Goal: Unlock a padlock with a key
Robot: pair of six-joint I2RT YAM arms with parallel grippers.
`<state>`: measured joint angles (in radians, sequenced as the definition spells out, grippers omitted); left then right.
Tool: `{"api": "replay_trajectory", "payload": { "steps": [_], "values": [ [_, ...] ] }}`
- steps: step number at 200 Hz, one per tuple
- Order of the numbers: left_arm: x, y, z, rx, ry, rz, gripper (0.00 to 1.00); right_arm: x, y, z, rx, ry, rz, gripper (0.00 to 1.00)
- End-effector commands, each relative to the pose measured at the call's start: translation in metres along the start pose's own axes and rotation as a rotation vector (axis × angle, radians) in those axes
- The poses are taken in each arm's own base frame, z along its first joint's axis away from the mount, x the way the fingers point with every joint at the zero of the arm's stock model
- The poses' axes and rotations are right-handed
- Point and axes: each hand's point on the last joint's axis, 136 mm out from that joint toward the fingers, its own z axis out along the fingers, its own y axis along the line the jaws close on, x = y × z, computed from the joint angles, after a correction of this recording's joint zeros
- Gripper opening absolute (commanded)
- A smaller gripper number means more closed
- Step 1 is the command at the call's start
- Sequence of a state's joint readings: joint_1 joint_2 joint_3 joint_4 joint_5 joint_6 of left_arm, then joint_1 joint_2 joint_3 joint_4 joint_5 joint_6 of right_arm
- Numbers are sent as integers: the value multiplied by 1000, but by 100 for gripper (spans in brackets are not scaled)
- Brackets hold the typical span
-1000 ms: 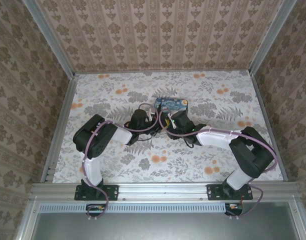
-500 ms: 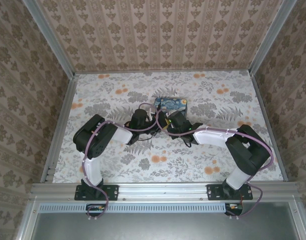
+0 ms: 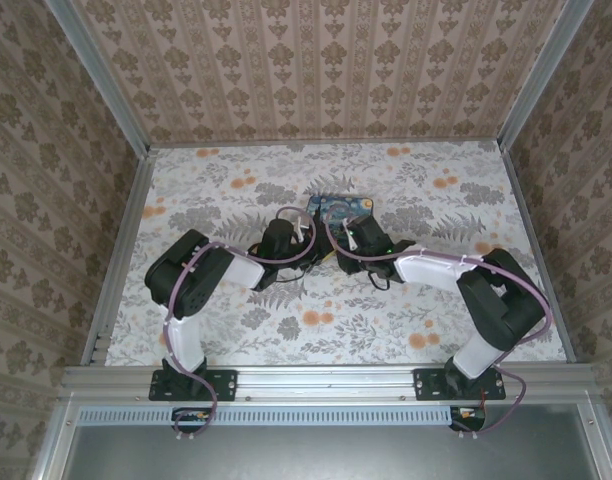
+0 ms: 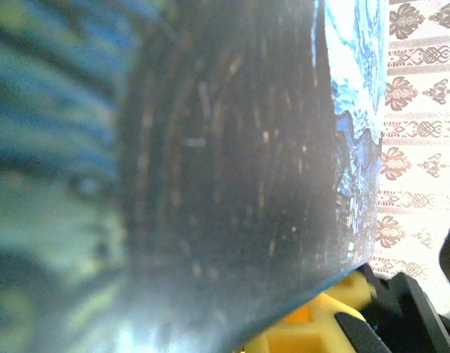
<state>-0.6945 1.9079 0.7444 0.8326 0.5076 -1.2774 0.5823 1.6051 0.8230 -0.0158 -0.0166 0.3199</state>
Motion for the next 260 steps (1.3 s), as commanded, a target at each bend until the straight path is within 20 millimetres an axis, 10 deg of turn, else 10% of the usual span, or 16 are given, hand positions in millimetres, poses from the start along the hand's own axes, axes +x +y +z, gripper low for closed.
{"api": "replay_trajectory", "payload": {
  "steps": [1, 63, 190, 260],
  "values": [
    [25, 15, -4, -68, 83, -5, 0, -37, 20, -29, -167, -151, 112, 49],
    [25, 28, -15, -202, 86, 123, 2, -20, 6, -34, -260, -169, 310, 59],
    [28, -3, -48, -237, 62, 281, 77, -39, 2, -12, -340, -215, 472, 63],
    [-20, -35, -108, -411, -132, 454, 100, -62, -3, -17, -365, -253, 470, 66]
  ]
}}
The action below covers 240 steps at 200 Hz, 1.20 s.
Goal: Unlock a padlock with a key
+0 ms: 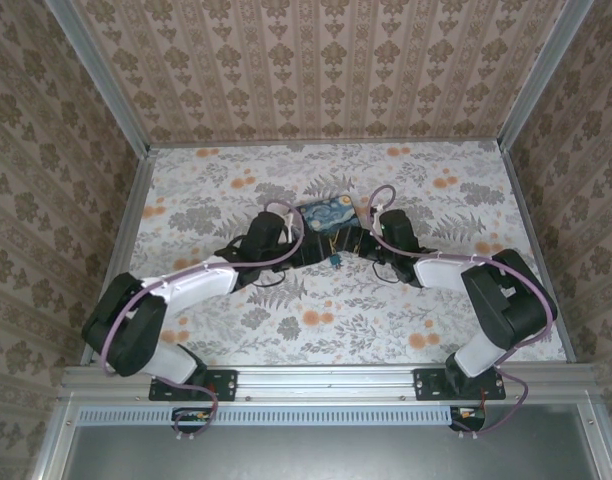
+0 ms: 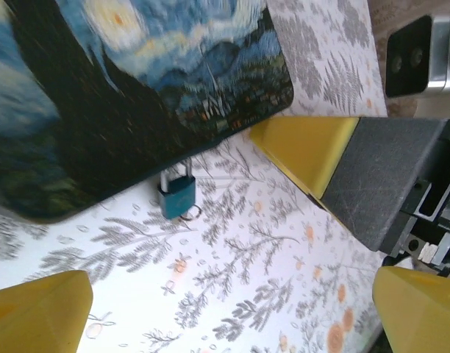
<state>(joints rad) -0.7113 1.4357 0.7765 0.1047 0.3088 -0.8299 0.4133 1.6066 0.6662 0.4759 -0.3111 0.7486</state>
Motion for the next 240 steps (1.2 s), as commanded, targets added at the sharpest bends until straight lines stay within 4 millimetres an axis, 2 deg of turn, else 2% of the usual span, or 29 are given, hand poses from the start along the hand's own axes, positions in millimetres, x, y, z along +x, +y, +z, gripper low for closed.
{"api": "replay_trajectory", "payload": {
  "steps": [1, 42, 63, 131, 161, 186, 207, 240],
  "values": [
    [-25, 16, -24, -150, -75, 87, 100, -12, 13, -2, -53, -22, -8, 66],
    [-63, 28, -61, -289, -210, 176, 100, -1, 8, -16, -45, -23, -18, 66],
    [-76, 34, -73, -324, -250, 192, 100, 7, 3, -20, -37, -10, -31, 65],
    [-111, 42, -96, -450, -413, 293, 100, 36, -13, -6, -27, 74, -75, 56],
    [-119, 49, -95, -444, -423, 247, 100, 43, -14, 6, -24, 105, -96, 53],
    [-123, 51, -89, -437, -347, 242, 100, 47, -14, 14, -23, 118, -110, 51],
    [-121, 55, -81, -448, -264, 251, 100, 48, -13, 18, -27, 122, -114, 50],
    [-120, 56, -72, -424, -252, 234, 100, 50, -9, 22, -37, 134, -126, 49]
  ]
}}
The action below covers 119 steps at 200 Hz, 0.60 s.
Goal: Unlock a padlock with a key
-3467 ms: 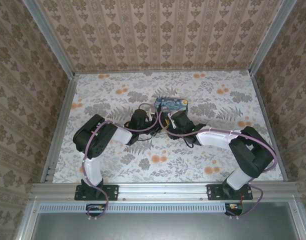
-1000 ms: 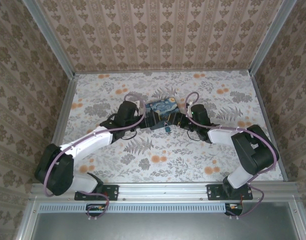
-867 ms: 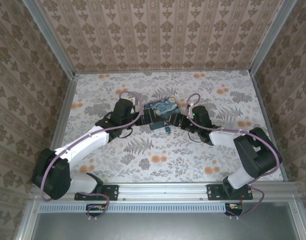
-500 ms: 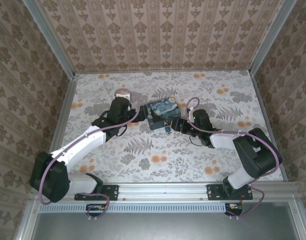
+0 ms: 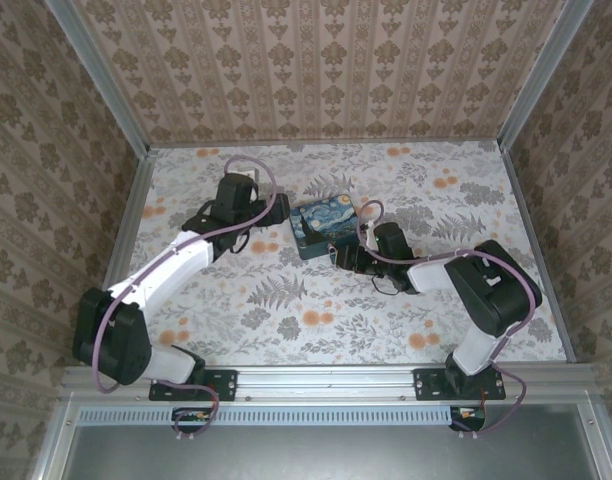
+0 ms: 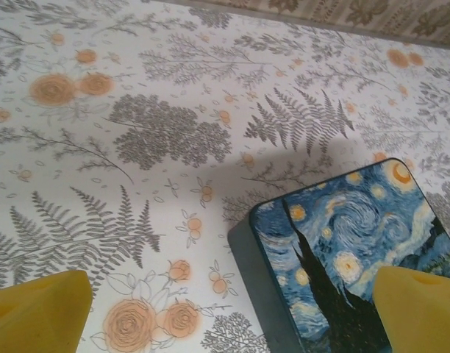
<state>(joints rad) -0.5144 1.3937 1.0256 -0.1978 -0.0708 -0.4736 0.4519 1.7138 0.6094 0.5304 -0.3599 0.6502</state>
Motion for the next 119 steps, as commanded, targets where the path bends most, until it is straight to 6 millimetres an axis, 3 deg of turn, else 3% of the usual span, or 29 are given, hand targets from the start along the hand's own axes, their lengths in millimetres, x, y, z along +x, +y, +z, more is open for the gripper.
{"api": "replay_trajectory", "payload": {
  "steps": [1, 70, 119],
  "values": [
    [8, -3, 3, 24, 51, 14, 100, -6, 13, 5, -43, -4, -47, 49],
    [14, -6, 10, 41, 73, -11, 100, 2, 13, 14, -42, 27, -56, 43],
    [15, -8, 14, 51, 82, -17, 100, 10, 9, 15, -38, 37, -49, 32]
  ]
}}
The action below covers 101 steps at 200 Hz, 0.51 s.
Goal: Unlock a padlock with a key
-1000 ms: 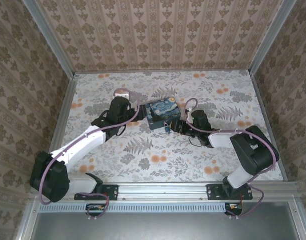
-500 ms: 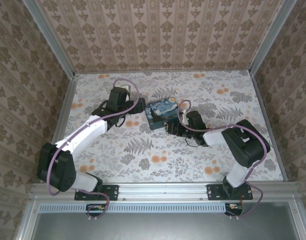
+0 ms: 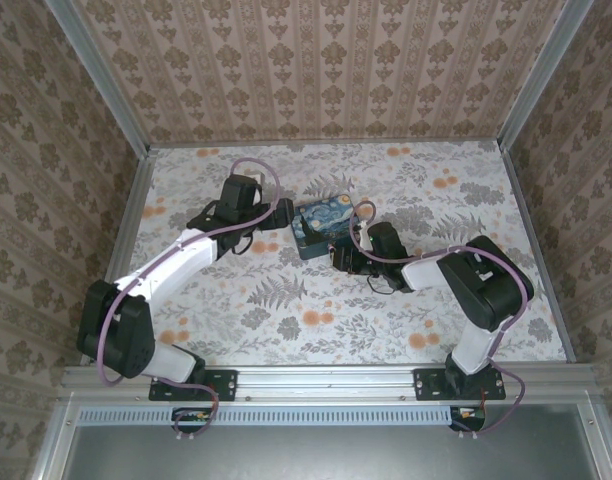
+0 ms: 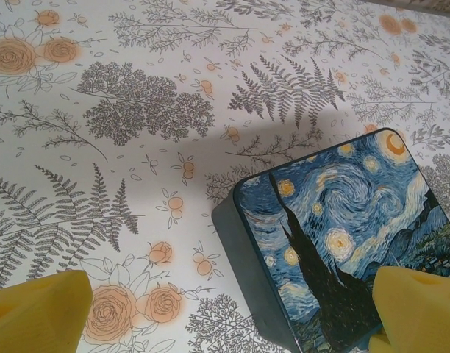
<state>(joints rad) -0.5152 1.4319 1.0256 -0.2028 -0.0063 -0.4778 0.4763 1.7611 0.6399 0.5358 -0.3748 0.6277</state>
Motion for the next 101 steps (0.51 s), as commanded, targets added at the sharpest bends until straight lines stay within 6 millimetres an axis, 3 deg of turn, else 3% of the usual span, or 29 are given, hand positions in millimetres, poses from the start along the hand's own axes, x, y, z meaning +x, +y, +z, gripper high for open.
{"api": "replay_trajectory", "payload": {
  "steps": [1, 60, 101],
  "values": [
    [-1, -2, 3, 11, 15, -16, 100, 3, 3, 4, -21, 4, -17, 32],
    [5, 0, 8, 10, 33, -16, 100, 1, 3, 4, -18, -5, -7, 13],
    [17, 2, 16, -14, 88, 20, 100, -3, 5, -2, -12, -23, 17, 4]
  ]
}}
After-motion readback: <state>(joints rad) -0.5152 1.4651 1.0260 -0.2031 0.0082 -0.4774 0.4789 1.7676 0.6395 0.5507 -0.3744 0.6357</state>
